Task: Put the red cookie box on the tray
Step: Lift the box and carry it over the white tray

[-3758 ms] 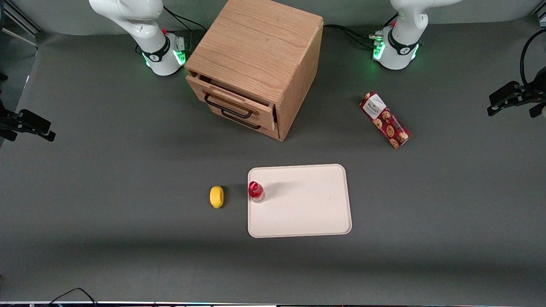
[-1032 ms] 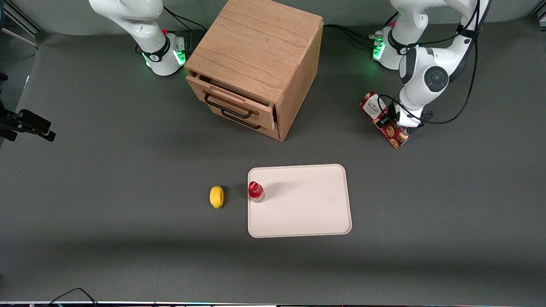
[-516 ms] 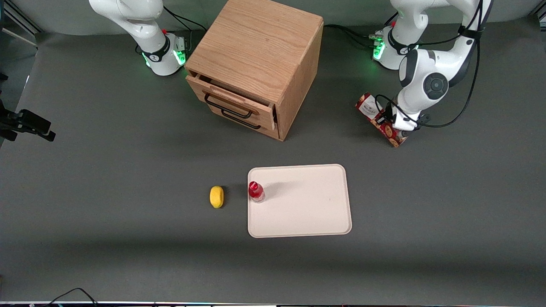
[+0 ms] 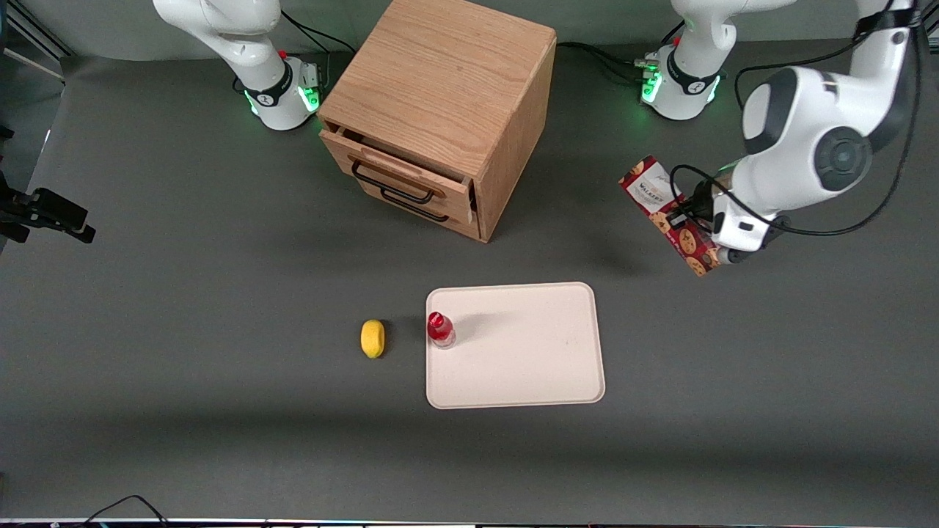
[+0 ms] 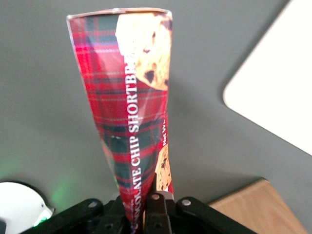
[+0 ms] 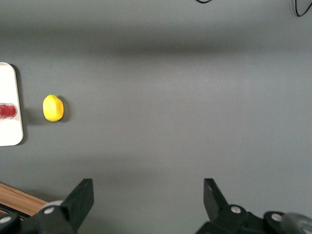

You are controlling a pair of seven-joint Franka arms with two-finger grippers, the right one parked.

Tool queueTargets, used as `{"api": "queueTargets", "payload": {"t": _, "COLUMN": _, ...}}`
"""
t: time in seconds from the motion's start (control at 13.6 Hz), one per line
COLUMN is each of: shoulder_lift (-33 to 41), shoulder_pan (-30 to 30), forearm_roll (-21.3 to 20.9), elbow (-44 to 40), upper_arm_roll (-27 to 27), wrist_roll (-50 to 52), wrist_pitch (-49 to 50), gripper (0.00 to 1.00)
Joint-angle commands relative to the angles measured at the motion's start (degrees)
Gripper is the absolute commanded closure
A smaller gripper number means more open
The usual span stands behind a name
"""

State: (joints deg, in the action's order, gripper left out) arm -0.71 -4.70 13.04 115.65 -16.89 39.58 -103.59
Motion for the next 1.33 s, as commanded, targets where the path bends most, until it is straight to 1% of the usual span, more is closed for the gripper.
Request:
{"api": "queueTargets", "payload": {"t": 0.0, "shoulder_lift": -11.0, "shoulder_pan": 0.8, "forearm_roll": -3.1, "elbow": -20.0, "upper_arm_roll": -0.1, "wrist_roll": 1.5, "wrist_pitch": 9.4, "gripper": 1.00}}
{"api": "queueTargets", "payload": {"t": 0.15, "shoulder_lift": -18.5, "shoulder_pan": 3.2, "forearm_roll": -7.2, "elbow": -31.5, "upper_arm_roll": -0.4, "wrist_roll": 1.0, "wrist_pitch": 10.9, "gripper": 1.00}}
{"api": "queueTargets", "payload": {"t": 0.29, "shoulder_lift": -24.6, "shoulder_pan": 7.1, "forearm_roll": -12.8, "elbow": -38.8, "upper_arm_roll": -0.8, "wrist_roll": 0.2, "wrist_pitch": 9.7, "gripper": 1.00}}
{"api": "queueTargets", "payload": {"t": 0.37, "shoulder_lift": -27.8, "shoulder_pan": 8.6, "forearm_roll": -14.7, "elbow": -42.1, "upper_arm_roll": -1.4, "wrist_roll": -0.4, "wrist_pitch": 9.4, "gripper": 1.00}}
{"api": "queueTargets", "payload": {"t": 0.44, "shoulder_lift": -30.6, "shoulder_pan": 10.1, "forearm_roll": -15.5, "elbow": -44.9, "upper_arm_roll": -1.7, "wrist_roll": -1.1, "wrist_pitch": 8.4, "gripper": 1.00}}
{"api": "queueTargets", "payload": {"t": 0.52, "shoulder_lift": -32.7, "shoulder_pan": 11.4, "forearm_roll": -15.8, "elbow": -45.7, "upper_arm_roll": -1.8, "wrist_roll": -3.4, "wrist_pitch": 6.3, "gripper": 1.00}}
{"api": "queueTargets", "payload": {"t": 0.59, "shoulder_lift": -34.2, "shoulder_pan": 12.3, "forearm_roll": -17.5, "elbow": -45.6, "upper_arm_roll": -1.8, "wrist_roll": -6.8, "wrist_pitch": 3.2, "gripper": 1.00}}
{"api": "queueTargets", "payload": {"t": 0.66, "shoulder_lift": -35.9, "shoulder_pan": 13.3, "forearm_roll": -21.4, "elbow": -45.3, "upper_arm_roll": -1.9, "wrist_roll": -10.9, "wrist_pitch": 0.3, "gripper": 1.00}}
{"api": "queueTargets", "payload": {"t": 0.74, "shoulder_lift": -37.7, "shoulder_pan": 13.8, "forearm_roll": -23.9, "elbow": -44.6, "upper_arm_roll": -1.9, "wrist_roll": -14.0, "wrist_pitch": -1.5, "gripper": 1.00}}
{"api": "queueTargets", "payload": {"t": 0.88, "shoulder_lift": -38.9, "shoulder_pan": 14.7, "forearm_roll": -25.3, "elbow": -41.1, "upper_arm_roll": -2.0, "wrist_roll": -14.8, "wrist_pitch": -6.9, "gripper": 1.00}}
{"api": "queueTargets", "payload": {"t": 1.11, "shoulder_lift": -40.0, "shoulder_pan": 14.8, "forearm_roll": -25.0, "elbow": -34.3, "upper_arm_roll": -2.0, "wrist_roll": -13.7, "wrist_pitch": -16.5, "gripper": 1.00}}
{"api": "queueTargets", "payload": {"t": 1.25, "shoulder_lift": -40.9, "shoulder_pan": 15.0, "forearm_roll": -24.8, "elbow": -32.2, "upper_arm_roll": -2.0, "wrist_roll": -12.3, "wrist_pitch": -19.6, "gripper": 1.00}}
